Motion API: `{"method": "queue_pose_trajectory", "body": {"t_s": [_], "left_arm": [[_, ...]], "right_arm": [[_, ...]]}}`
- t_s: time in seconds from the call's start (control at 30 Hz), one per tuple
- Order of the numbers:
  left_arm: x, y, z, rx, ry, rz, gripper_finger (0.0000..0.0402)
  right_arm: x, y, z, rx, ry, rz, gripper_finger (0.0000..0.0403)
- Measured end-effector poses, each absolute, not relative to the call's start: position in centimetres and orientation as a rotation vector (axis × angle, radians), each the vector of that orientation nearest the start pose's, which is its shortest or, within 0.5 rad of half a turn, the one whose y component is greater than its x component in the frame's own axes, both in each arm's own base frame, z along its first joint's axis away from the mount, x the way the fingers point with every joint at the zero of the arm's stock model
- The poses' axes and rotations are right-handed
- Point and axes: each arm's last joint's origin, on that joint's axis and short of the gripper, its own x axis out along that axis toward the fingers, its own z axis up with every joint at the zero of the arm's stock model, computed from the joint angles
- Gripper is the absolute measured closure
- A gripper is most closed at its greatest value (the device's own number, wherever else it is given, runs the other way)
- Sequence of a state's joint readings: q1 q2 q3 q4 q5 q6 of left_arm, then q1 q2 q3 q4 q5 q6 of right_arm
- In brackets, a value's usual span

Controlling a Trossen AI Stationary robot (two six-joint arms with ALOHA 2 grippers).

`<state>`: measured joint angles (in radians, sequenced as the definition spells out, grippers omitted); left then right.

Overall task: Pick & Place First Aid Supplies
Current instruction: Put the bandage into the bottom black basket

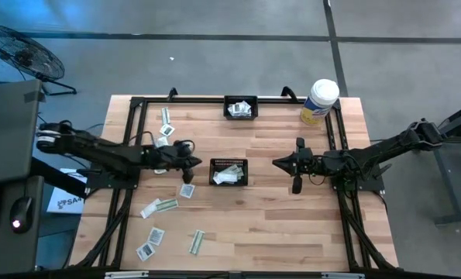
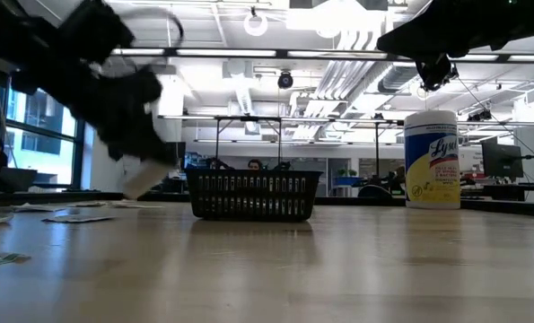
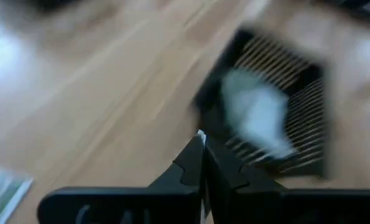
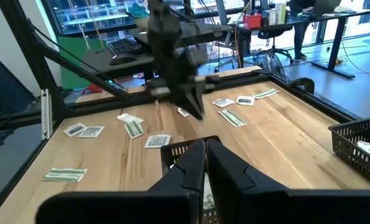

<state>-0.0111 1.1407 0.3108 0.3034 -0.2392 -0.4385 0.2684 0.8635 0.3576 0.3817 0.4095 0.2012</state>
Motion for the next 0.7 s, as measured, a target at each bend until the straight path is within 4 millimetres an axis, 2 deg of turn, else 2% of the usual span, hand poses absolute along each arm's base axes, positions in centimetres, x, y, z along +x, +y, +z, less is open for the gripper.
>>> {"method": "queue_pose_trajectory", "body": {"t_s": [0.13,0.23,0.37,0.47,0.7], "left_arm": [[20.1,-1.1,18.1,-0.334,0.29,0.21,0.04],[20.4,-2.9,19.2,-0.326,0.181,0.118,0.04],[21.9,-5.0,20.0,-0.254,0.171,0.143,0.04],[24.0,-6.6,20.4,-0.212,0.185,0.145,0.0401],[29.4,-7.8,19.1,-0.156,0.273,0.262,0.0401]], "right_arm": [[18.2,3.8,22.6,0.159,0.103,-0.152,0.0391],[18.2,3.8,22.6,0.159,0.103,-0.151,0.0391],[18.2,3.8,22.6,0.159,0.103,-0.152,0.0391],[18.2,3.8,22.6,0.158,0.105,-0.152,0.0391],[18.2,3.8,22.6,0.158,0.106,-0.152,0.0391]]}}
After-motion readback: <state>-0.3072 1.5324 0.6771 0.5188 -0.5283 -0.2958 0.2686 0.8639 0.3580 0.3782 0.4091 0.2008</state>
